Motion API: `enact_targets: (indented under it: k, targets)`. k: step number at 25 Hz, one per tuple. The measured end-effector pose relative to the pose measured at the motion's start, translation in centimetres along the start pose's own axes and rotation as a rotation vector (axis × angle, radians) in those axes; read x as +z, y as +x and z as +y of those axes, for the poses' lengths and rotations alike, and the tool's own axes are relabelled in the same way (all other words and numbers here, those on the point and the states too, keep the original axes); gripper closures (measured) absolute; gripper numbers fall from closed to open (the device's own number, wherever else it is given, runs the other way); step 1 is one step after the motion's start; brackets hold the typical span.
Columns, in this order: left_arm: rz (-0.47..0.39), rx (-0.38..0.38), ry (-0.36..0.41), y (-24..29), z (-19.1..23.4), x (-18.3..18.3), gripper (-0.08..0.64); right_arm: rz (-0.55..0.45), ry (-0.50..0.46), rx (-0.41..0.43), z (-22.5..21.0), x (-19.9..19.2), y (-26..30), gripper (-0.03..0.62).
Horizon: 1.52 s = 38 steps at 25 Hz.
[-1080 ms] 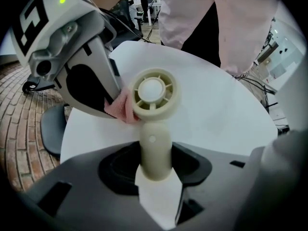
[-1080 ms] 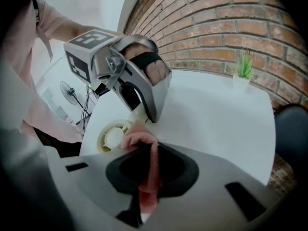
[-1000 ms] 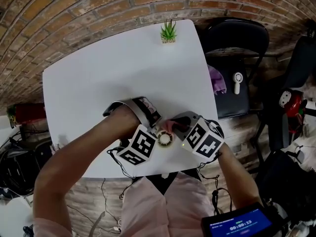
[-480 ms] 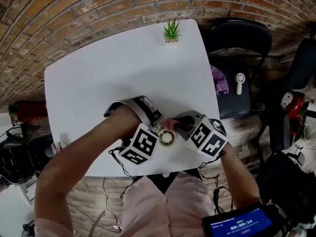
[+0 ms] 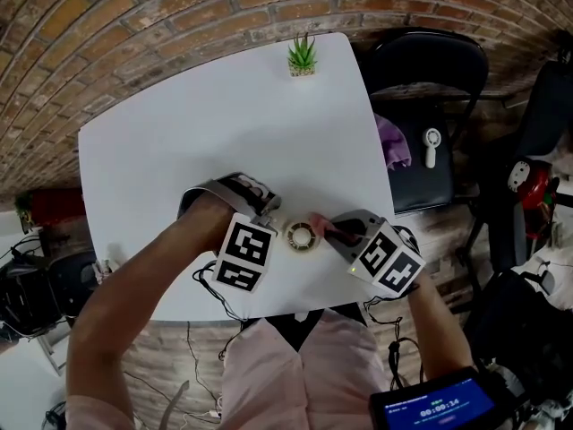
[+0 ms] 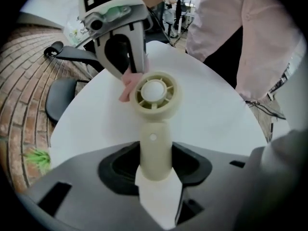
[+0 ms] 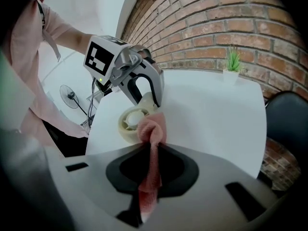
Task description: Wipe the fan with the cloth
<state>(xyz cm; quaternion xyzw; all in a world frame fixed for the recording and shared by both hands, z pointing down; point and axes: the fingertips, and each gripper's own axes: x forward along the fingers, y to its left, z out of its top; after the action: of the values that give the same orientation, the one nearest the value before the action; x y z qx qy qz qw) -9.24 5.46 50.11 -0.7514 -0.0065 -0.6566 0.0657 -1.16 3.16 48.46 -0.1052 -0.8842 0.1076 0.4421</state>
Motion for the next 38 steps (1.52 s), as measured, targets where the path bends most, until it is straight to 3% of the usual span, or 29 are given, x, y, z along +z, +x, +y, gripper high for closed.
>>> enact_targets:
  k: [7, 9, 14, 17, 18, 19, 22, 26, 31, 38]
  targets:
    - [-0.001, -0.002, -0.152, 0.0, 0.4, -0.4, 0.362, -0.012, 0.052, 0.032, 2.2, -1.2, -0.3, 0.56]
    - [0.015, -0.001, -0.256, -0.1, 0.6, -0.8, 0.363, -0.029, 0.066, 0.05, 3.2, -1.1, -0.2, 0.558]
    - [0.081, 0.042, -0.63, -0.1, 0.9, -1.8, 0.362, -0.094, 0.11, 0.069, 4.6, -0.1, -0.5, 0.558]
    - [0.045, 0.057, -0.759, -0.2, 0.5, -2.1, 0.359, -0.115, 0.119, 0.061, 4.8, 0.0, -1.1, 0.558]
    - [0.026, 0.038, -0.795, -0.2, 0.0, -2.0, 0.332, -0.118, 0.117, 0.054, 4.8, 0.1, -1.4, 0.558]
    - [0.005, 0.013, -0.837, -0.2, -0.5, -2.1, 0.256, -0.12, 0.115, 0.045, 4.7, 0.2, -1.7, 0.558]
    - [-0.051, -0.021, -0.962, -0.6, -1.9, -3.1, 0.235, -0.133, 0.115, 0.015, 4.2, 0.5, -2.8, 0.558]
    - [-0.122, -0.095, -1.018, -0.8, -3.5, -2.5, 0.233, -0.145, 0.125, -0.015, 4.0, 0.5, -4.2, 0.558]
    - [-0.328, -0.262, -1.068, -1.1, -4.2, 5.0, 0.235, -0.145, 0.152, -0.031, 4.4, -0.7, -4.9, 0.558]
    - [-0.535, -0.29, -1.153, -0.6, 0.7, 12.0, 0.233, -0.142, 0.199, -0.051, 4.4, -2.9, -6.1, 0.557]
